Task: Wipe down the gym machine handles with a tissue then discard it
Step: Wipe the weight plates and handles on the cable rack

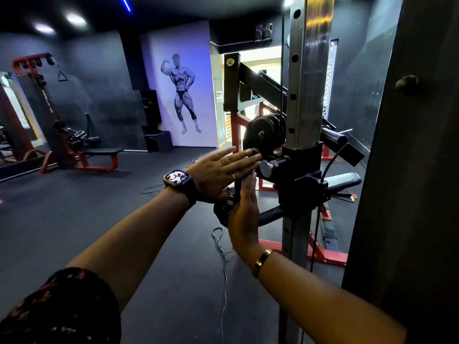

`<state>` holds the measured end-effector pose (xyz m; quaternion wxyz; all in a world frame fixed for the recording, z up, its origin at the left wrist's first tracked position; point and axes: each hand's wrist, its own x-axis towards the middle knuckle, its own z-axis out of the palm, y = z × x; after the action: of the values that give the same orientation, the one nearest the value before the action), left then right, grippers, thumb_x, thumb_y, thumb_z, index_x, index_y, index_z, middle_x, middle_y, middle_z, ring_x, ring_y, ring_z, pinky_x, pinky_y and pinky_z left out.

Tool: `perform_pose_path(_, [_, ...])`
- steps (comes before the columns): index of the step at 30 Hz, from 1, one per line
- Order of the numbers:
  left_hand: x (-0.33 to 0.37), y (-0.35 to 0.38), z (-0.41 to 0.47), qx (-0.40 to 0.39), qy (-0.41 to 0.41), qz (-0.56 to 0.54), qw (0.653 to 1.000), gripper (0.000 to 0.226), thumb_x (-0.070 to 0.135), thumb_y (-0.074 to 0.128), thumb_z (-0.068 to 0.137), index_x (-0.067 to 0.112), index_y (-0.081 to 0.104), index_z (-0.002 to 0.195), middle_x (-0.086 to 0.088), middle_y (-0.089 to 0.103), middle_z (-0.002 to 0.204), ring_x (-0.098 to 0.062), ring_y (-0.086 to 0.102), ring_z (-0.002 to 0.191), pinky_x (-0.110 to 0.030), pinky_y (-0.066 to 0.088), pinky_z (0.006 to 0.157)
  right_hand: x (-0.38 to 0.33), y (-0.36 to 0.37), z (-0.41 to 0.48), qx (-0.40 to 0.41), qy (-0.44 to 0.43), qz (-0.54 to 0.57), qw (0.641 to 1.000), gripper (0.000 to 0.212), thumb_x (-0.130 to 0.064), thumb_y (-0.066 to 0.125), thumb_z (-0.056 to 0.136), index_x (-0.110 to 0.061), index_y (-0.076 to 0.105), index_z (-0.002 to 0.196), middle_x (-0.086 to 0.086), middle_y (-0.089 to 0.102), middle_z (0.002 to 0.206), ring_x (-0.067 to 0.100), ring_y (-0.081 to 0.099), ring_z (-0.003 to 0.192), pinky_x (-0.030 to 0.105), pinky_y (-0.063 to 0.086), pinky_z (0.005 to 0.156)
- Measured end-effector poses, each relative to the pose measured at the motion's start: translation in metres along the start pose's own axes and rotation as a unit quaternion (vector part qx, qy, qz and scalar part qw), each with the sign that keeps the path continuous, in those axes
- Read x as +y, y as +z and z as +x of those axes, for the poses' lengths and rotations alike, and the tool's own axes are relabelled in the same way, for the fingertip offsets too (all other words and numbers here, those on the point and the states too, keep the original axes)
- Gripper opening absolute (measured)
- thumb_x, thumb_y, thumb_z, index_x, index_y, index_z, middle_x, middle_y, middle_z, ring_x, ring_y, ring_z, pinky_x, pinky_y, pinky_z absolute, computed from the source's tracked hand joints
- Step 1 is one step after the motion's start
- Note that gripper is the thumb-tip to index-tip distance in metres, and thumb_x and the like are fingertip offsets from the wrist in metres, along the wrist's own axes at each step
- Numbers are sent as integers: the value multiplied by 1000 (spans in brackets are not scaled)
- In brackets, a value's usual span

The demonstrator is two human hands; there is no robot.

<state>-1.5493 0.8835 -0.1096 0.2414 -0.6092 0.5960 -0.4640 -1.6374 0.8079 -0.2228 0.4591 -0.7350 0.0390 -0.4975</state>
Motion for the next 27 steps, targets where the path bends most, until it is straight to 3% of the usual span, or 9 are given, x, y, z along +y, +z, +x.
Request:
perform_pose_path(2, [1,0,0,5,-3,-10,1000,83,38,32,73,11,19,150,-9,24,157,-24,20,143,-43,17,118,28,-3,-15,-11,-86,-77,993,78,17,42,86,-9,8,152,8,4,160,27,11,147,45,22,117])
perform_pose_path(4, [2,-2,-1,10,-4,-18,1000,82,37,31,74,10,19,150,-8,18,157,-24,18,143,-42,14,118,64,-15,-34,-55,-149,-175,972,82,21,41,83,-10,8,152,7,2,160,25,9,148,41,23,116])
perform_pose_path(7, [3,-3,0,1,-1,-1,1000,77,34,29,77,9,27,150,-9,25,157,-24,20,143,-44,14,117,92,-41,-50,-114,-120,-252,953,60,1,27,94,-20,23,151,9,24,156,24,22,145,48,26,115])
perform_pose_path(9, [9,-1,-1,0,22,25,999,67,22,24,81,10,37,146,-7,35,154,-24,25,142,-44,14,118,100,-54,-44,-112,-144,-297,937,69,13,30,83,-8,29,148,14,35,151,28,30,141,52,31,111])
perform_pose_path(12, [20,3,-2,13,59,33,998,67,9,1,92,11,44,143,-5,42,150,-24,36,140,-44,20,117,109,-65,-11,-141,-154,-319,925,58,13,30,78,3,52,130,22,56,131,41,45,128,59,40,99])
perform_pose_path(16, [28,7,-6,15,50,34,998,70,11,-3,94,10,47,143,-7,42,150,-24,39,139,-42,26,114,112,-77,8,-142,-131,-395,898,64,13,28,75,-1,53,132,18,54,136,37,35,136,52,21,109])
perform_pose_path(22, [30,10,-5,25,37,13,999,71,11,-5,92,8,42,145,-8,39,152,-26,37,140,-42,27,114,90,-47,-28,-81,-92,-257,958,55,17,44,79,-6,57,128,14,64,119,33,60,114,57,44,100])
perform_pose_path(25, [29,14,-5,23,43,23,999,68,12,-6,94,8,36,147,-9,36,153,-26,34,141,-43,29,114,69,-31,-21,-88,75,-117,986,53,8,42,94,-11,40,144,21,63,114,36,63,102,49,53,87])
perform_pose_path(27, [30,17,-6,32,41,27,998,67,12,-4,94,8,36,147,-9,36,154,-27,33,142,-44,29,113,67,-29,-24,-100,98,-70,988,56,6,38,96,-17,33,147,26,60,117,41,62,104,51,53,87])
